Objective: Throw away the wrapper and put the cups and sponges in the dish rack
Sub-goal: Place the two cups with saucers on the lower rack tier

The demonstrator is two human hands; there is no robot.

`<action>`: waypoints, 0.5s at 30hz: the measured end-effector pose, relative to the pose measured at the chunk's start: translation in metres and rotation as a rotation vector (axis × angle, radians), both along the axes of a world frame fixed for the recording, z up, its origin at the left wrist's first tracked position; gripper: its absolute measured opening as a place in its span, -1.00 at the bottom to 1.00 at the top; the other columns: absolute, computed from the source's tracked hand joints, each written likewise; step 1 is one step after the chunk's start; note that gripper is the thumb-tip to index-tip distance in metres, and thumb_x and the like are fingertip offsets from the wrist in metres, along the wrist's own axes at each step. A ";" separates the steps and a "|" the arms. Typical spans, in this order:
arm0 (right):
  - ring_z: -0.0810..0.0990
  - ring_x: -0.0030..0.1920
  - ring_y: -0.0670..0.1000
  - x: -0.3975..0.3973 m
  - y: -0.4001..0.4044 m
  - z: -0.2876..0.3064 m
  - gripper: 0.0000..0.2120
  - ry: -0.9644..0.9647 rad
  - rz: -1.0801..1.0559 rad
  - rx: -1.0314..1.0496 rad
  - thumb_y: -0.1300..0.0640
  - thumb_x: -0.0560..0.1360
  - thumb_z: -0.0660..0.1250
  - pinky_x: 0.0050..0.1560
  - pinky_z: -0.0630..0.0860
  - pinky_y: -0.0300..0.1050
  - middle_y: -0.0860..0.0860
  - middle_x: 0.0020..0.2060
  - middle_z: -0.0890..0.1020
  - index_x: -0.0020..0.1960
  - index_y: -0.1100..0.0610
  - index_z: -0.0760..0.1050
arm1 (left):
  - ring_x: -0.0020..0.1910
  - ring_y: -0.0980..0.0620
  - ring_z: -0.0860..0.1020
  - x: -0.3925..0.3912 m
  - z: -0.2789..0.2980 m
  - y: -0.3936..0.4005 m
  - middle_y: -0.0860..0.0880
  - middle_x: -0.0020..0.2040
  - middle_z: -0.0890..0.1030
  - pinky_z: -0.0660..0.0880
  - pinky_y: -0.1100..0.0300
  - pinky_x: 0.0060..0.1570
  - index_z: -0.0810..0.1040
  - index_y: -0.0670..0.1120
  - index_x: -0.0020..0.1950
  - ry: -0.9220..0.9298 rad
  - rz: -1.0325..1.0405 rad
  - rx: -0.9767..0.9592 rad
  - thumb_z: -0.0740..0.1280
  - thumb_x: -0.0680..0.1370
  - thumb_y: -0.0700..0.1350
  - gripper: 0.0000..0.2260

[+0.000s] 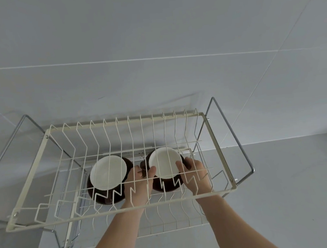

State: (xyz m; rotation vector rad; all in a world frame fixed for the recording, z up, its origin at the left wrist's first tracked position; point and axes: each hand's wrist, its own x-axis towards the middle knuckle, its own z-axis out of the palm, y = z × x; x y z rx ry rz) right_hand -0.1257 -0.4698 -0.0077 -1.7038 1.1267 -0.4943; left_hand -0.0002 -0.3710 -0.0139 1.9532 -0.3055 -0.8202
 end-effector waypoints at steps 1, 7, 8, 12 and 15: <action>0.49 -0.51 -0.34 0.002 -0.001 0.000 -0.56 0.032 -0.024 0.035 0.30 0.58 0.34 -0.42 0.40 -0.46 -0.33 -0.65 0.47 -0.39 -0.02 0.34 | 0.06 -0.21 0.65 0.003 -0.004 0.000 -0.21 -0.01 0.71 0.51 0.01 0.07 0.60 -0.27 0.06 -0.018 0.007 0.006 0.47 0.38 0.13 -0.50; 0.48 -0.52 -0.21 0.001 -0.003 -0.003 -0.57 0.062 -0.066 0.011 0.25 0.56 0.38 -0.46 0.38 -0.43 -0.21 -0.64 0.49 -0.40 -0.04 0.36 | 0.14 -0.31 0.63 0.024 -0.069 -0.009 -0.32 0.11 0.66 0.52 -0.29 0.22 0.53 -0.32 0.22 -0.046 0.037 -0.020 0.41 0.22 0.31 -0.17; 0.49 -0.52 -0.22 0.002 -0.002 -0.001 -0.57 0.078 -0.056 0.006 0.25 0.56 0.37 -0.45 0.39 -0.45 -0.15 -0.63 0.47 -0.40 -0.05 0.34 | 0.14 -0.32 0.62 0.026 -0.075 -0.009 -0.32 0.12 0.65 0.53 -0.30 0.20 0.51 -0.30 0.25 -0.079 0.014 -0.013 0.37 0.21 0.34 -0.15; 0.48 -0.43 -0.17 0.005 0.000 0.006 -0.64 0.165 0.007 -0.115 0.13 0.62 0.29 -0.40 0.39 -0.44 -0.14 -0.42 0.43 -0.33 -0.05 0.32 | 0.15 -0.29 0.59 0.008 -0.012 -0.005 -0.24 0.14 0.64 0.52 -0.22 0.19 0.37 -0.19 0.43 -0.272 -0.101 0.120 0.43 0.49 0.04 -0.41; 0.59 -0.15 0.15 0.011 0.000 -0.003 -0.82 0.260 0.004 -0.211 0.05 0.54 0.20 -0.28 0.32 -0.21 0.08 -0.19 0.56 -0.08 0.17 0.41 | 0.26 -0.26 0.51 0.002 0.010 -0.005 -0.25 0.31 0.51 0.46 -0.10 0.22 0.21 -0.19 0.55 -0.435 -0.196 0.200 0.41 0.56 -0.09 -0.36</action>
